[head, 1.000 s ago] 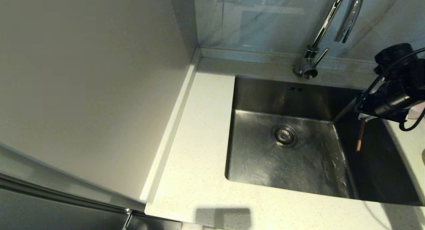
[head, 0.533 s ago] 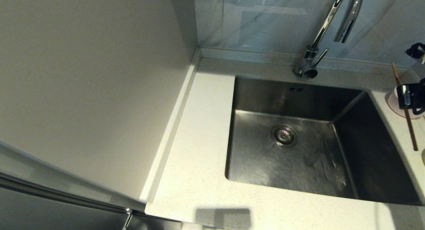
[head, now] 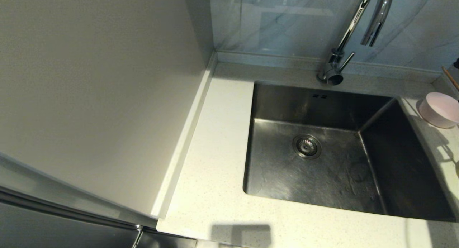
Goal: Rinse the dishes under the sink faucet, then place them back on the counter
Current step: Place the chopsticks on the bowl
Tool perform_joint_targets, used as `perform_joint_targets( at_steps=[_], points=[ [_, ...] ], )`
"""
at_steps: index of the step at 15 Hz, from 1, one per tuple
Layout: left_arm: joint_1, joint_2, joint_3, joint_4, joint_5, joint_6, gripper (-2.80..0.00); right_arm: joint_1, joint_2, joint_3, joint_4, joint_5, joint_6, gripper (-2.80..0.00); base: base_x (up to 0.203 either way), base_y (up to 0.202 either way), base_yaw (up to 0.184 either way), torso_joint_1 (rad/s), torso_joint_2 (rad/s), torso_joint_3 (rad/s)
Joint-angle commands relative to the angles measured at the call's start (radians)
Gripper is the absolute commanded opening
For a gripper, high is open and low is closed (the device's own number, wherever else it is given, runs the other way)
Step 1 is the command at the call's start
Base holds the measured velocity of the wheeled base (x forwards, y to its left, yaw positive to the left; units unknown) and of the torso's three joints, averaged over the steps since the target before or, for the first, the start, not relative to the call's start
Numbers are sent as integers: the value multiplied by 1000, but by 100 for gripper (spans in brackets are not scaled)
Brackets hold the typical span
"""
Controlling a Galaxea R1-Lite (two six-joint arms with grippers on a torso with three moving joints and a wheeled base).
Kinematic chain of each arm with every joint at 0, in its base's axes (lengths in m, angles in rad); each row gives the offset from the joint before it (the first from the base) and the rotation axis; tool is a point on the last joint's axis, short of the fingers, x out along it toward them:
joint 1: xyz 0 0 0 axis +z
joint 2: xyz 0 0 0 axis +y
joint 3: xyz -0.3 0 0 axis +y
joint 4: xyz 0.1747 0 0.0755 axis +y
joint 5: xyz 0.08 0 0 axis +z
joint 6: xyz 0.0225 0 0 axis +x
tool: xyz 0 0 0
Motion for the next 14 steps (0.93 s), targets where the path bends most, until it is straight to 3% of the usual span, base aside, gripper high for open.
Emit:
perform_joint_targets(
  at_steps=[1,5,11,14],
  points=[
    [0,-3,0,-1,0,0,-280,-20,8,4,8,-5,-20,-280,0,0,0,0,0,0],
    [0,-3,0,-1,0,0,-280,-35,7,-11,63,29,-39,-280,0,0,0,0,0,0],
    [0,-3,0,-1,0,0,-280,-22,153,-265,415,-4,297,-280,0,0,0,0,0,0],
    [0,-3,0,-1,0,0,-280,-29,213,-292,427,-25,322,-280,0,0,0,0,0,0]
  ],
)
